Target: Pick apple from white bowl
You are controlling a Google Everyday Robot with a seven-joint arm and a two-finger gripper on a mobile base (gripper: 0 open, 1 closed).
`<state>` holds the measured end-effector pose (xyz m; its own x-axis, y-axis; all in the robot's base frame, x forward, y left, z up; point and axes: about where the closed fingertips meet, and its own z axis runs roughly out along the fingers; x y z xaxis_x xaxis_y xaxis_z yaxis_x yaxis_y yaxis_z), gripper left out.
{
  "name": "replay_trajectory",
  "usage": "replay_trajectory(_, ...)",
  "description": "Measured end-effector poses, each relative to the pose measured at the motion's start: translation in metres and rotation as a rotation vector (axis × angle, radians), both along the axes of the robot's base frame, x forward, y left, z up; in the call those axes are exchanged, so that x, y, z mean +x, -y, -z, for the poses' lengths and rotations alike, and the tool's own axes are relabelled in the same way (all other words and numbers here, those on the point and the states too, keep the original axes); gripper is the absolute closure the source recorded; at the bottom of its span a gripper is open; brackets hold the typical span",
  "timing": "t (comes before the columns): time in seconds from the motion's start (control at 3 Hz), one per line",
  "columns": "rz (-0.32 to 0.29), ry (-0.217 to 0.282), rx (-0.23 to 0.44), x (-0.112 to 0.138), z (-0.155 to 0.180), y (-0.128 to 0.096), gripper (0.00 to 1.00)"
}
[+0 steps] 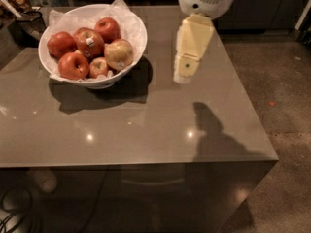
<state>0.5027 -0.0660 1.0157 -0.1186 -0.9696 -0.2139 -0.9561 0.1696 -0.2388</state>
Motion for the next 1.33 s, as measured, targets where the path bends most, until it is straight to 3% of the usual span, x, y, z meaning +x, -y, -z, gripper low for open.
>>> replay_trajectory(0.67, -0.039, 0.055, 0.044, 0.009, -0.009, -0.026, 0.00)
replay_trajectory(1.0, -0.035, 0.032, 0.056, 0.027, -0.008, -0.059, 0.00)
replay_trajectory(1.33, -0.051, 0.019, 0.050, 0.049, -0.009, -0.105, 0.00)
